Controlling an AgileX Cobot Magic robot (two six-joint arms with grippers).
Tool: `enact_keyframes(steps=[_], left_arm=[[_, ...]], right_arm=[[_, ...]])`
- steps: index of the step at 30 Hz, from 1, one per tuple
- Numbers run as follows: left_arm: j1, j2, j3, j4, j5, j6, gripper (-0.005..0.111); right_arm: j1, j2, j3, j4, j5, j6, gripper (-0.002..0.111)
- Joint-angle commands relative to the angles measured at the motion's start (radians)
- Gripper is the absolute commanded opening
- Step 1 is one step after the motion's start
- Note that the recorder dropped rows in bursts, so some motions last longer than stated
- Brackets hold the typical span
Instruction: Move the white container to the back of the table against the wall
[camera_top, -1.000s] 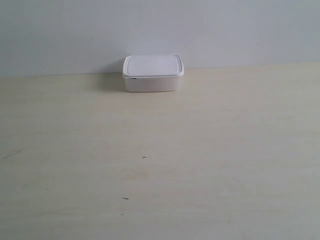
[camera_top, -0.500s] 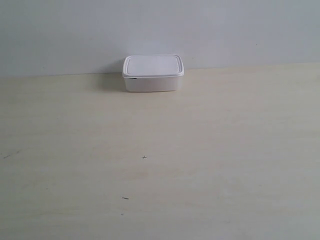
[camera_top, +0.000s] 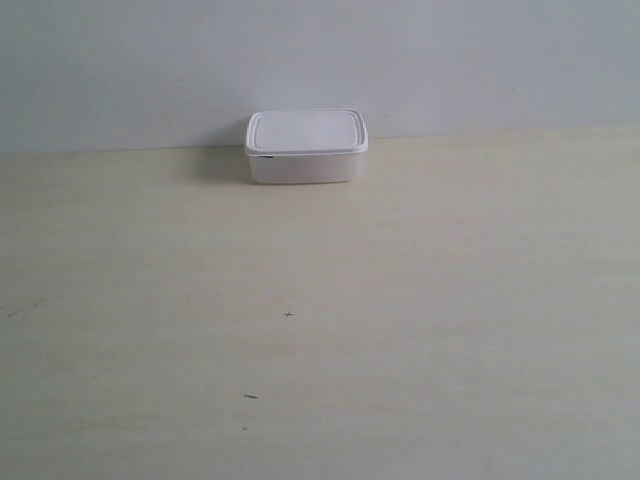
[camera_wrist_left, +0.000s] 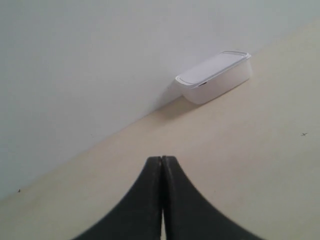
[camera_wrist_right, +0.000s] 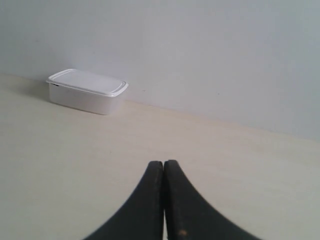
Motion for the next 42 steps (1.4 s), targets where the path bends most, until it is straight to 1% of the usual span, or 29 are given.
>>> enact_keyframes(steps=[1,3,5,8,12,27,34,42], left_arm=[[0.003,-0.005,0.000,-0.087,0.015,-0.002,0.000],[0.003,-0.005,0.000,-0.159,0.017,-0.002,0.000],[0.003,-0.005,0.000,-0.185,0.021,-0.002,0.000],[0.003,-0.005,0.000,-0.186,0.046,-0.002,0.000],[0.003,-0.005,0.000,-0.186,0.113,-0.002,0.000],[0.003,-0.005,0.000,-0.186,0.113,-0.002,0.000],[0.003,-0.005,0.000,-0.186,0.140,-0.002,0.000],[0.003,-0.005,0.000,-0.186,0.140,-0.002,0.000]], right_arm=[[-0.006,-0.005,0.005,-0.007,0.014,-0.002,0.000],[-0.006,-0.005,0.005,-0.007,0.014,-0.002,0.000],[-0.006,-0.005,0.005,-0.007,0.014,-0.002,0.000],[-0.006,-0.005,0.005,-0.003,0.014,-0.002,0.000],[-0.006,-0.005,0.005,-0.003,0.014,-0.002,0.000],[-0.006,-0.005,0.005,-0.003,0.014,-0.002,0.000],[-0.006,-0.005,0.005,-0.004,0.014,0.004,0.000],[-0.006,-0.005,0.005,-0.002,0.014,0.004,0.000]])
